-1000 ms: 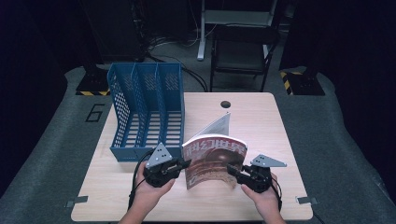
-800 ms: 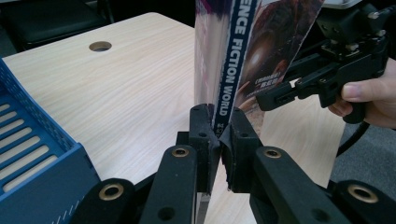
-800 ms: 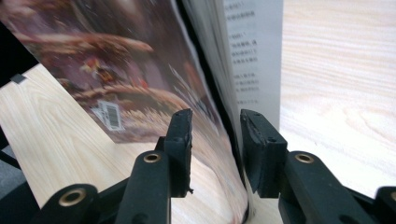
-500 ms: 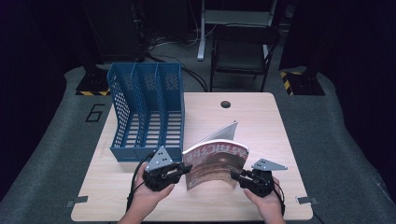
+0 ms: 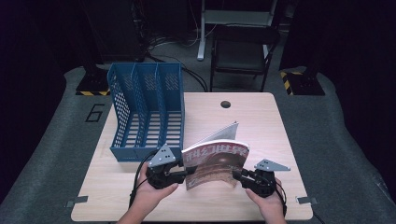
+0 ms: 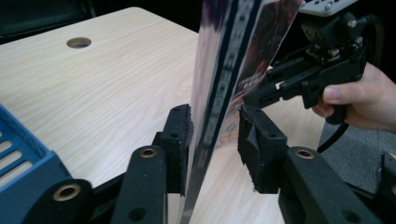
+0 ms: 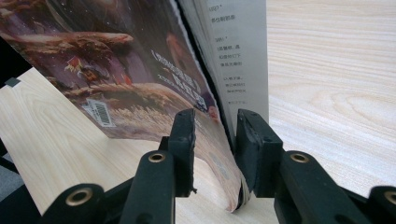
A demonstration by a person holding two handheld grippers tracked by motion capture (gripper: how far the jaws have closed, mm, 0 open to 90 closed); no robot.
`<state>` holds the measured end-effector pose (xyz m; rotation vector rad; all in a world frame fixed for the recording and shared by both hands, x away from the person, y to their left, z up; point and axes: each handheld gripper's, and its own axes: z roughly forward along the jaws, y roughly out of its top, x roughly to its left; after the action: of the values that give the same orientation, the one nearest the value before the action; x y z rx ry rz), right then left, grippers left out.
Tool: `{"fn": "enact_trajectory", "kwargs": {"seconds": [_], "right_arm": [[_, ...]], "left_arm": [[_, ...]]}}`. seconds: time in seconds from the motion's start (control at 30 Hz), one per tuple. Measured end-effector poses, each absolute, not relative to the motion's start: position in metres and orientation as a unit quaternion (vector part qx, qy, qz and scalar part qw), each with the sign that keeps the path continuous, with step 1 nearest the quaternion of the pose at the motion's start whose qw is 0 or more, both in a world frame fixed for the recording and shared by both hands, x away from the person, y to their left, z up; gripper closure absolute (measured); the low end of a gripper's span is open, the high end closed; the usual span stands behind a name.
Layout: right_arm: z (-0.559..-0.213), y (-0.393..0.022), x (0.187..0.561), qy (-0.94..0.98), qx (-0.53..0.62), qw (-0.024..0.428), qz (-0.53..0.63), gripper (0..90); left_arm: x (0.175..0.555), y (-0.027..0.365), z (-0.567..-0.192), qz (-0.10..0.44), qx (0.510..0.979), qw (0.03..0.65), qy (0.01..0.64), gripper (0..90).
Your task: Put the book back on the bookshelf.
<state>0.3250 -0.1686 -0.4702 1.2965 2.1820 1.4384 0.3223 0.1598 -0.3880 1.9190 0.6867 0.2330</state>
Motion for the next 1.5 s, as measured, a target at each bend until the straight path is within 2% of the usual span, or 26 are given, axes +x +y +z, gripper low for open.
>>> {"fn": "enact_trajectory", "kwargs": {"seconds": [0.27,0.37,0.8,1.1,1.5], "right_arm": [[-0.471,-0.169,0.325,0.744,0.439,0.112,0.491,67.5],[-0.472,-0.169,0.326,0.745,0.438,0.112,0.490,67.6],[-0.473,-0.169,0.326,0.744,0.441,0.107,0.491,67.5],[-0.474,-0.169,0.328,0.745,0.441,0.106,0.489,67.1],[-0.475,-0.167,0.329,0.745,0.441,0.107,0.489,68.3]], "left_arm": [[0.329,0.155,-0.371,0.108,0.801,0.517,0.281,58.1],[0.335,0.154,-0.367,0.105,0.803,0.513,0.286,52.2],[0.353,0.149,-0.347,0.080,0.799,0.507,0.313,37.8],[0.358,0.142,-0.333,0.070,0.809,0.501,0.301,41.6],[0.358,0.133,-0.321,0.086,0.824,0.482,0.285,55.6]]}}
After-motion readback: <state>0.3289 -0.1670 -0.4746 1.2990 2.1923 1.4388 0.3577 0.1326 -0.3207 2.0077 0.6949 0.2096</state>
